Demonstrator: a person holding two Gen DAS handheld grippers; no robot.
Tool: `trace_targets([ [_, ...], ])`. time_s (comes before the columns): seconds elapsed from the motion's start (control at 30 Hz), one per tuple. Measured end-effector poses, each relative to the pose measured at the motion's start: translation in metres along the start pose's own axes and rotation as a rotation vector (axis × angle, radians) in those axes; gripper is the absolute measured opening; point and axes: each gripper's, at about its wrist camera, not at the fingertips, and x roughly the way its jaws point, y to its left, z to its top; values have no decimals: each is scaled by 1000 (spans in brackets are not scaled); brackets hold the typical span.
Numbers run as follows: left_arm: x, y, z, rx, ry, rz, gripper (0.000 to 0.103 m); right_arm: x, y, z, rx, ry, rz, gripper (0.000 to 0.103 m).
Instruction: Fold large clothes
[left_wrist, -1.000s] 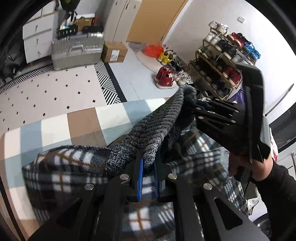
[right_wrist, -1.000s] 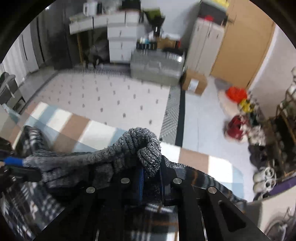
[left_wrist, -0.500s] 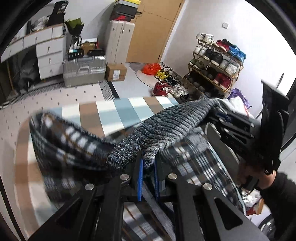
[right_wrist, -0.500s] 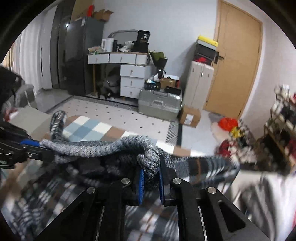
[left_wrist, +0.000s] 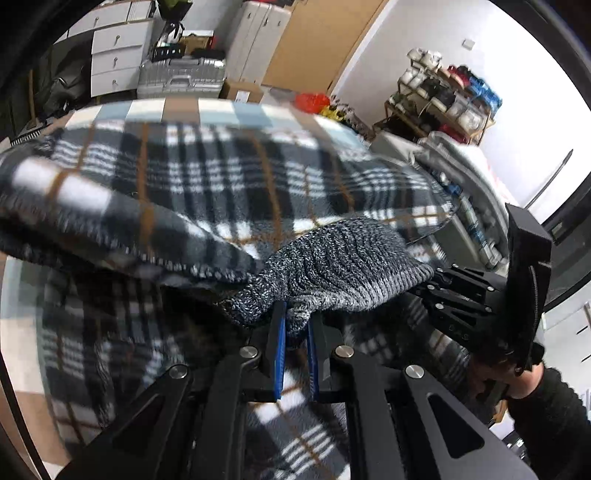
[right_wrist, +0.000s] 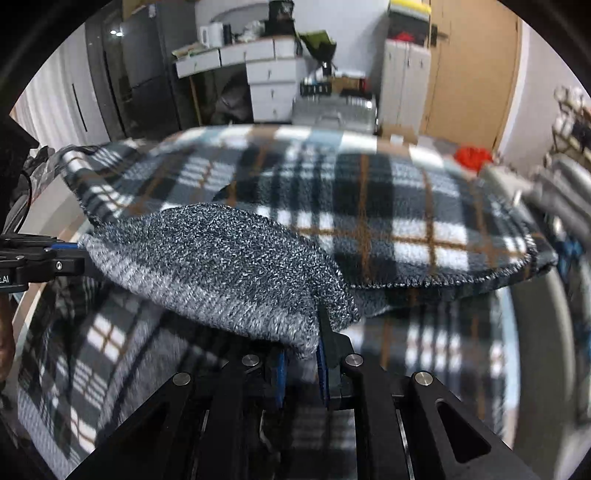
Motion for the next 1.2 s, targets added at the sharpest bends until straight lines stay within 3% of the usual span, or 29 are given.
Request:
trace_targets([
  [0.3, 6, 1, -3, 6, 45, 24, 5, 12, 12, -7, -69, 96, -1, 16],
  [0.37, 10, 4, -5, 1, 57, 27, 6, 10, 14, -5, -76, 117, 25, 25],
  [0.43, 11, 10, -7, -11, 84, 23, 7, 4, 18, -4, -78, 160, 90, 49],
  [0.53, 8, 7, -3, 8, 149, 23, 11, -13, 15, 5, -105, 224, 165, 61],
  [0.6, -2, 4, -1, 3, 206, -22, 11, -29, 9, 15, -117, 220, 153, 71],
  [0.67, -23, -4, -6, 39, 205, -83, 12, -47, -4, 32, -89, 184, 162, 77],
  [0.73, -47, -17, -3, 93, 175, -88, 13, -58, -17, 50, -58, 141, 171, 81],
  [0.8, -71, -27, 7, 139, 132, -126, 25, -68, -29, 68, -20, 82, 155, 86],
  [0.87, -83, -32, 24, 156, 88, -115, 66, -67, -42, 85, 17, 50, 154, 88],
  [0.93, -94, -28, 53, 173, -8, -63, 69, -58, -49, 99, 48, 54, 138, 88],
  [1.0, -84, -22, 78, 163, -26, -1, 69, -37, -55, 119, 74, 82, 106, 88],
  [1.07, -65, -6, 98, 147, 9, 12, 69, -17, -66, 138, 109, 115, 80, 88],
  [1.2, -10, 29, 114, 71, 138, 13, 69, 19, -74, 133, 150, 201, 25, 88],
])
